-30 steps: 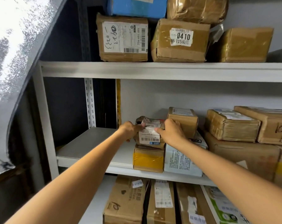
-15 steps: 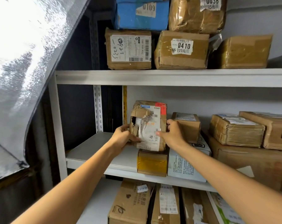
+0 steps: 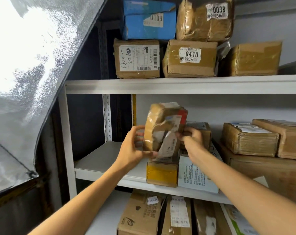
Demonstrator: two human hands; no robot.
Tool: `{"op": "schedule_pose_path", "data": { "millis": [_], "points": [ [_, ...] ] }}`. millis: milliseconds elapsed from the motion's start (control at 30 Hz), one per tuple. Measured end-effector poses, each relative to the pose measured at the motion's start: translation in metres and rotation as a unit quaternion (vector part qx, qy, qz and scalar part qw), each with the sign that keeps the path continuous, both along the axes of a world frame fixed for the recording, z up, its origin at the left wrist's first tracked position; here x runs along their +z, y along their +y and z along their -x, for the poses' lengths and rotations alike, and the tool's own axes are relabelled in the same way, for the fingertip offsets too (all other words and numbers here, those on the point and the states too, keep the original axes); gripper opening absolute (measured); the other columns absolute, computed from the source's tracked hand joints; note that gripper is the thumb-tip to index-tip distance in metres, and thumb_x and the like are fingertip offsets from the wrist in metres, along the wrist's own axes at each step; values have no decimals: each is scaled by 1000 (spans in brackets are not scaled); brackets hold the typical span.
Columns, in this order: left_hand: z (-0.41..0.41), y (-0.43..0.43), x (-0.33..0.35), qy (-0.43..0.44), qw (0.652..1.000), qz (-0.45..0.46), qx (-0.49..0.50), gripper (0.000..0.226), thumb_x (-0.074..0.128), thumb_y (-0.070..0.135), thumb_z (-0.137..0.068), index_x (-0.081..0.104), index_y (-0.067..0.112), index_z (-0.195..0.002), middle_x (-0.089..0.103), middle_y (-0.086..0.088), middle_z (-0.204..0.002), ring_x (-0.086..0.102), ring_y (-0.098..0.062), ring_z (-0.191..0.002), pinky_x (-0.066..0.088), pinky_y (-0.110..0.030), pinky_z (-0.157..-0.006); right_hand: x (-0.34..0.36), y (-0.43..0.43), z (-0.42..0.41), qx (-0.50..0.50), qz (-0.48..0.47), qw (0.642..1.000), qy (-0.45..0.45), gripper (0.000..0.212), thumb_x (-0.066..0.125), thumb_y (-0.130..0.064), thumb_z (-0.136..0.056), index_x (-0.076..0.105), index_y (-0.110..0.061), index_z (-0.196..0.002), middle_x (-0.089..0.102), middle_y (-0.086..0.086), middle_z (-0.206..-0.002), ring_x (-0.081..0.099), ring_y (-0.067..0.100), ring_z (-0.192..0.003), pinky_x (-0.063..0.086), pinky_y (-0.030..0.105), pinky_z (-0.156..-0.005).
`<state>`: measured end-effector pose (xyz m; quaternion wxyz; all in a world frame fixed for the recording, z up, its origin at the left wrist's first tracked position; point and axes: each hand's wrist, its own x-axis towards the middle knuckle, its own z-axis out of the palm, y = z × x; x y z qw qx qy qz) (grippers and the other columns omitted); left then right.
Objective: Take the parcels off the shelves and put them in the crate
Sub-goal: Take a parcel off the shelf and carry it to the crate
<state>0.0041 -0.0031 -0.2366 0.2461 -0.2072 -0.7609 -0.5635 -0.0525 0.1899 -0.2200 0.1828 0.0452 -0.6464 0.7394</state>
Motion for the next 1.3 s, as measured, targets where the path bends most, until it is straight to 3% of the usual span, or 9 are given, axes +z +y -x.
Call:
{"op": "schedule_pose_path", "data": {
  "millis": [200, 400, 567, 733, 833, 933, 1067, 1167, 1300],
  "points": [
    [-6, 30, -1, 111, 987, 84, 84, 99, 90, 26, -59, 36, 45, -140, 48, 9, -119, 52, -10, -112, 51, -33, -90, 6, -3, 5, -8, 82, 994, -77, 25, 45, -12, -100, 60, -18, -118, 67, 8, -108, 64, 21, -87, 51, 32, -65],
    [4, 11, -6, -86, 964, -248, -50, 70, 60, -11, -83, 33, 24, -137, 61, -11, -113, 68, -17, -88, 57, -26, -62, 16, 4, -25, -3, -41, 999, 24, 21, 71, -10, -85, 64, -9, -104, 69, -2, -85, 64, -1, -65, 45, 11, -47],
    [7, 8, -15, -222, 897, -365, -111, 31, 47, 35, -99, 58, 12, -118, 66, -13, -104, 69, -24, -78, 57, -30, -56, 20, -8, -46, 105, -235, 956, 143, 40, 72, -25, -84, 64, -15, -122, 68, 0, -115, 61, 8, -105, 48, 13, -79],
    [8, 3, -7, -195, 923, -317, -93, 64, 48, 70, -77, 67, 21, -114, 63, 1, -73, 51, -7, -61, 42, -21, -64, 26, -9, -39, 136, -254, 945, 151, 44, 72, -38, -83, 65, -24, -124, 70, -6, -115, 64, 10, -107, 53, 27, -90],
    [5, -2, 4, -178, 942, -270, -89, 58, 50, 69, -73, 73, 28, -107, 55, -3, -79, 48, -11, -68, 43, -22, -69, 28, -9, -33, 117, -218, 961, 128, 33, 67, -47, -84, 69, -23, -107, 73, -3, -102, 68, 16, -97, 54, 41, -89],
    [3, -10, 11, -187, 960, -202, -50, 58, 47, 78, -66, 76, 35, -91, 63, -11, -92, 59, -21, -86, 43, -25, -75, 25, -14, -31, 81, -207, 971, 90, 49, 62, -61, -75, 62, -14, -88, 73, -2, -91, 66, 15, -87, 52, 31, -77],
    [12, -24, 2, -179, 966, -184, -37, 86, 71, 67, -66, 55, 11, -129, 70, -9, -104, 69, -18, -88, 48, -25, -73, 7, -36, -29, 71, -180, 978, 76, 34, 77, -36, -78, 52, -14, -72, 65, -9, -62, 63, 3, -60, 44, 14, -51],
    [22, -41, -14, -154, 970, -188, 3, 105, 94, 35, -47, 41, 13, -135, 65, -8, -115, 70, -19, -95, 55, -26, -75, -7, -63, -20, 72, -182, 980, 38, 39, 84, -21, -70, 50, -12, -87, 62, 2, -83, 61, 14, -77, 49, 27, -63],
    [41, -74, -26, -123, 981, -146, 39, 97, 87, 21, -51, 46, 7, -137, 71, -2, -106, 71, -14, -95, 57, -26, -82, -29, -105, 1, 147, -104, 984, -4, 48, 72, 3, -79, 36, -14, -106, 59, 17, -118, 63, 23, -99, 58, 30, -72]
  ]
}}
